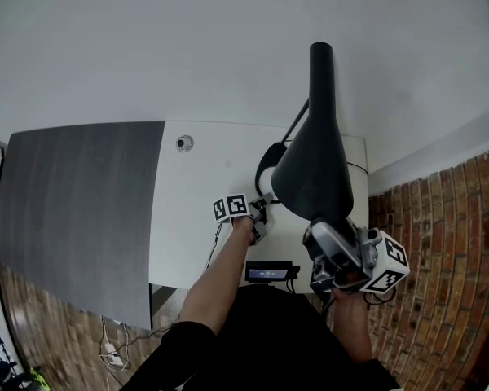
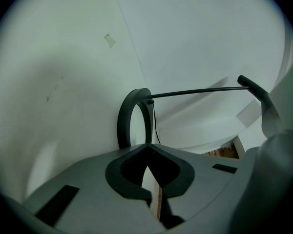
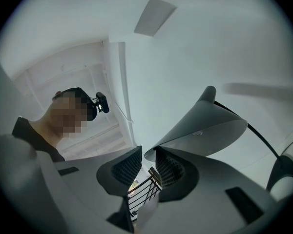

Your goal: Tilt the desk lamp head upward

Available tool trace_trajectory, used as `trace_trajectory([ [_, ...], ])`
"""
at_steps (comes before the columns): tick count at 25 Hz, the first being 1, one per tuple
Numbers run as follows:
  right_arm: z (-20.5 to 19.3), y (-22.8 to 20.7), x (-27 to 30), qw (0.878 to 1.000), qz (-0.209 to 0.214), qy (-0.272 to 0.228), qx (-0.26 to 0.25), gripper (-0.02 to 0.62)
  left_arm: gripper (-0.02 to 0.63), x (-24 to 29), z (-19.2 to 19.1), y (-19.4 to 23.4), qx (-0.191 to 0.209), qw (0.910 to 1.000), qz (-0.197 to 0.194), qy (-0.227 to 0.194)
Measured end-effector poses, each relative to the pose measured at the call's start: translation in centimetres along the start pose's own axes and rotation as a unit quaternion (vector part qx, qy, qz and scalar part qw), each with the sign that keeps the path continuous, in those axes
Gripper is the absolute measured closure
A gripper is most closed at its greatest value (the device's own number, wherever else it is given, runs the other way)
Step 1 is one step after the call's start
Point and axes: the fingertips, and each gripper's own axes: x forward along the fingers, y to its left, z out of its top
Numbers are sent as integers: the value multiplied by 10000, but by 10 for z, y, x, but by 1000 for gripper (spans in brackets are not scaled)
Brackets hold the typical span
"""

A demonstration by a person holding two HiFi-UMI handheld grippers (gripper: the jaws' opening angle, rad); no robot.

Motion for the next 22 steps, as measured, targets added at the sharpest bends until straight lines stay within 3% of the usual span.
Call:
trace_trajectory([
  [22, 17, 12, 10, 9998, 124, -73, -119, 503, 597, 1, 0, 1, -6, 10000, 2, 7],
])
